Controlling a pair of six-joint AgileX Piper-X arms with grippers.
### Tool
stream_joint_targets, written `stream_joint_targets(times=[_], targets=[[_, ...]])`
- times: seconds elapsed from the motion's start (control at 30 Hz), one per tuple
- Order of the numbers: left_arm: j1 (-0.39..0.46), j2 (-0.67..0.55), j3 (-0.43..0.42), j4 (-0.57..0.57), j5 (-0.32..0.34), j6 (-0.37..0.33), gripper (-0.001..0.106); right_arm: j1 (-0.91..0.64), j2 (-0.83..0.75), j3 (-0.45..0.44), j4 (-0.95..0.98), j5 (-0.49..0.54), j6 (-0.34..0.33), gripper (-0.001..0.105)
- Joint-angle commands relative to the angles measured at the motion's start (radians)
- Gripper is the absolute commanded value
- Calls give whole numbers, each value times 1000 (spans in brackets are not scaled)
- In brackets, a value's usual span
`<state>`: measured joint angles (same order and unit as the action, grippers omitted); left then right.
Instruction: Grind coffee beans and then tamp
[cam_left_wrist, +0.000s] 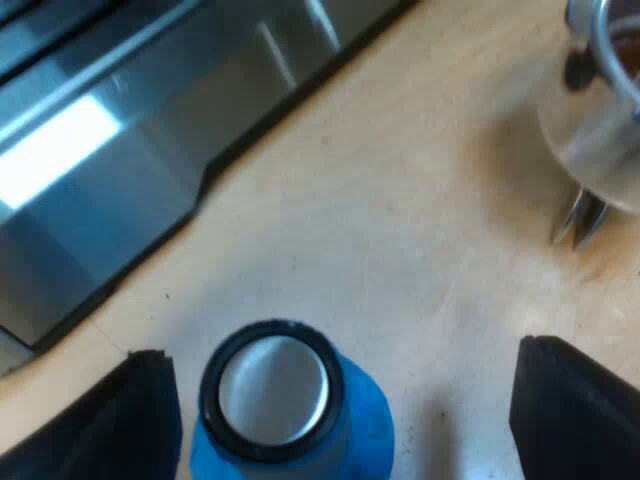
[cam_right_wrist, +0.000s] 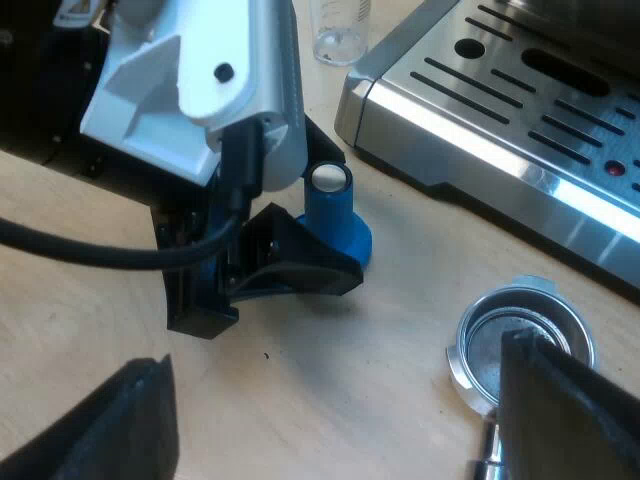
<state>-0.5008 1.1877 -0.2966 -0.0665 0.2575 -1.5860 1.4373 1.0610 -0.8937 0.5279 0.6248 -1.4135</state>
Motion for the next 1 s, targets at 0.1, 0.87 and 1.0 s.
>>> stream_joint_targets(times=[0.1,0.87,1.0], targets=[[0,-1,1,-16,-7,-10,42,-2,-6,-1,0,8,-3,67],[0,-462,-4,188,-7,-10,15,-48,-6,-1,17,-40,-3,67],[0,-543,-34,292,8,-10,15,-141,-6,-1,26,-148,-37,67]])
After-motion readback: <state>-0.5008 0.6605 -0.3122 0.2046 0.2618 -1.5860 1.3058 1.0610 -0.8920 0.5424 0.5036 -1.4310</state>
